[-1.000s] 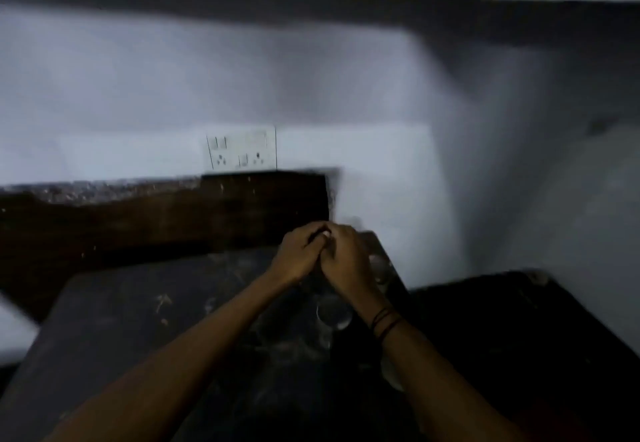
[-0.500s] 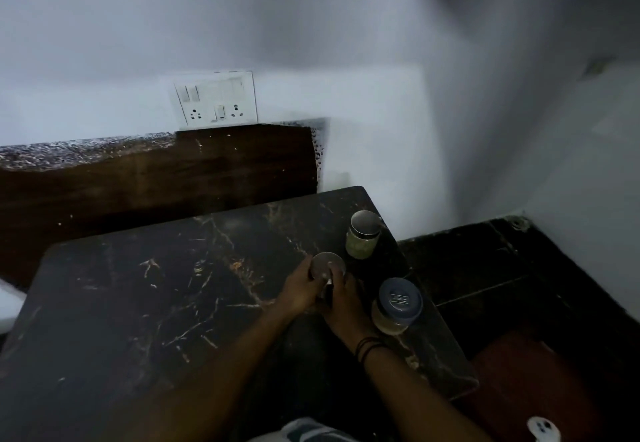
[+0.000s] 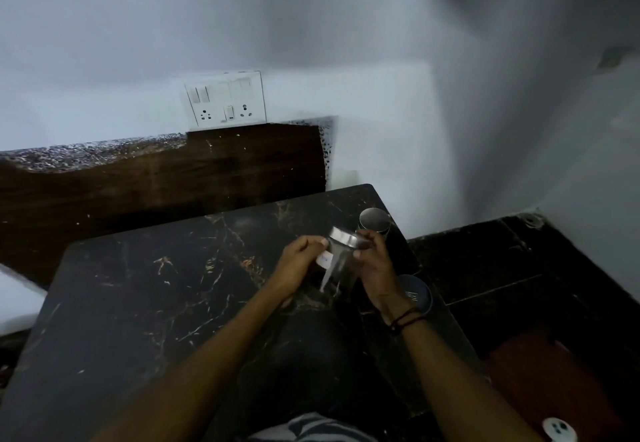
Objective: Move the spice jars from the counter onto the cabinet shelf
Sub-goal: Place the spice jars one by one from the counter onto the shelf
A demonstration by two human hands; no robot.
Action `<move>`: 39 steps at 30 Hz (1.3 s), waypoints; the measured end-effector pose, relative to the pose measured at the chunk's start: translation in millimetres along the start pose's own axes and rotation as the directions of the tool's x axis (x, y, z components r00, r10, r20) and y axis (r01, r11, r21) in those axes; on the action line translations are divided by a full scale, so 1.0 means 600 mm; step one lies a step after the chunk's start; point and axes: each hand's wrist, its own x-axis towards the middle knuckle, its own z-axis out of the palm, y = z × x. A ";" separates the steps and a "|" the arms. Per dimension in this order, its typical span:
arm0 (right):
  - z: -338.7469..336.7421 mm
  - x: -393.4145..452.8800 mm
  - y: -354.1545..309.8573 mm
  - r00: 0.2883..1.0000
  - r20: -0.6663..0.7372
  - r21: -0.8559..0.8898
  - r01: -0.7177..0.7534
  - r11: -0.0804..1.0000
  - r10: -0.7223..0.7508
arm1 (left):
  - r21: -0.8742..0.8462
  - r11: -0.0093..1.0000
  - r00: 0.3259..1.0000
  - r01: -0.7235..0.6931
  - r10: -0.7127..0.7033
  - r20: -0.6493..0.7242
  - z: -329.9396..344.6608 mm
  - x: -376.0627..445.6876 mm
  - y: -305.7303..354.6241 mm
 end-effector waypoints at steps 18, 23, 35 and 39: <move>0.102 0.016 -0.110 1.000 0.012 0.073 0.017 0.997 -0.018 | -0.271 0.956 0.983 -0.111 0.066 -0.170 -0.011 -0.013 0.113; 0.166 0.051 -0.273 0.951 0.104 -0.053 0.296 0.954 -0.290 | -0.181 0.924 0.933 -0.338 0.303 -0.196 -0.011 0.005 0.309; 0.294 0.078 -0.607 0.708 0.003 -0.126 0.700 0.703 -0.706 | 0.049 0.681 0.652 -0.730 0.717 -0.248 0.002 -0.008 0.674; 0.328 0.091 -0.682 0.633 -0.030 -0.208 0.753 0.625 -0.773 | 0.138 0.610 0.568 -0.781 0.784 -0.250 0.005 -0.008 0.755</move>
